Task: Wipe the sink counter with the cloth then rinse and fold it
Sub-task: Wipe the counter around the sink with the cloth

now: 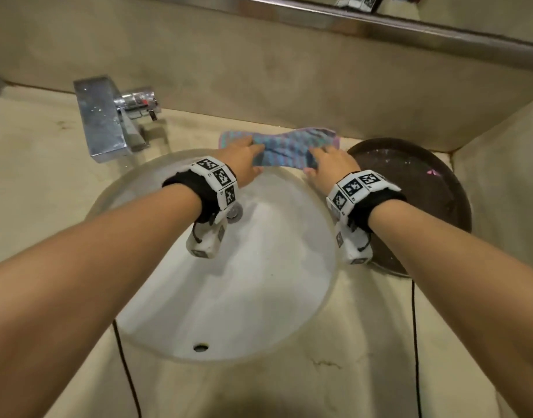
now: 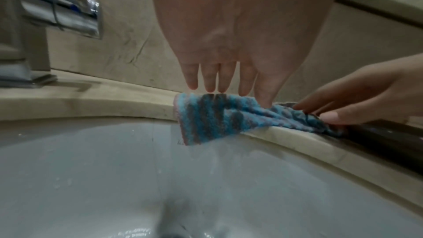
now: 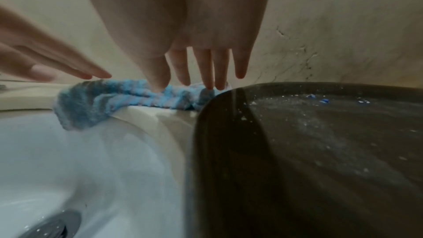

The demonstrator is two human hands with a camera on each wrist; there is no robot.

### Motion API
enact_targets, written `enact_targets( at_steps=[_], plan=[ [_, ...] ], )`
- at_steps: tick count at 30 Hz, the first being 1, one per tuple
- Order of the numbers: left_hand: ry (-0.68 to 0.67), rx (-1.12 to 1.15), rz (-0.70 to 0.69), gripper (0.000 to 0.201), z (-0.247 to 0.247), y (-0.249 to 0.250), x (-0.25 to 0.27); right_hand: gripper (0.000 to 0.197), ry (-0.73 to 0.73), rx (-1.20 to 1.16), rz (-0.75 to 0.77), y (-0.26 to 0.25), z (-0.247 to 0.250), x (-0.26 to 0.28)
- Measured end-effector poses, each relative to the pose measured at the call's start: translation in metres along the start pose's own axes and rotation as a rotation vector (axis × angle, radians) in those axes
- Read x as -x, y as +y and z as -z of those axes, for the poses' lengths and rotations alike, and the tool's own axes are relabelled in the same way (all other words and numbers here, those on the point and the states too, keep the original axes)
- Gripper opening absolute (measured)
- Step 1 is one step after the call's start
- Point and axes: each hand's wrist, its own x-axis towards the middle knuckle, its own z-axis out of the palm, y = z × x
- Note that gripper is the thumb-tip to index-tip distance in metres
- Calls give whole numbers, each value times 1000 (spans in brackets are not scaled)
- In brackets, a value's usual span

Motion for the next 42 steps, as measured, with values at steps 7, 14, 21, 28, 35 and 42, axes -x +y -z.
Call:
enact_targets(
  at_steps=[7,14,21,28,35,42],
  plan=[
    [-66,-60,72,58,-12,2,-17,55,-32,102,72,-1,-13,-19],
    [-78,-41,103,56,-4,-17,-24,50,-70,79,70,-21,-10,-28],
    [-5,-24,159,58,5,-63,-15,57,-118,121,137,-71,-3,-34],
    [57,-55,305,76,-5,-104,-6,64,-170,118,215,-120,-6,-54],
    [74,-58,295,79,-8,-106,-1,73,-201,152,225,-127,-8,-57],
    [50,-77,305,85,-11,-95,-2,72,-214,121,210,-103,-6,-46]
  ],
)
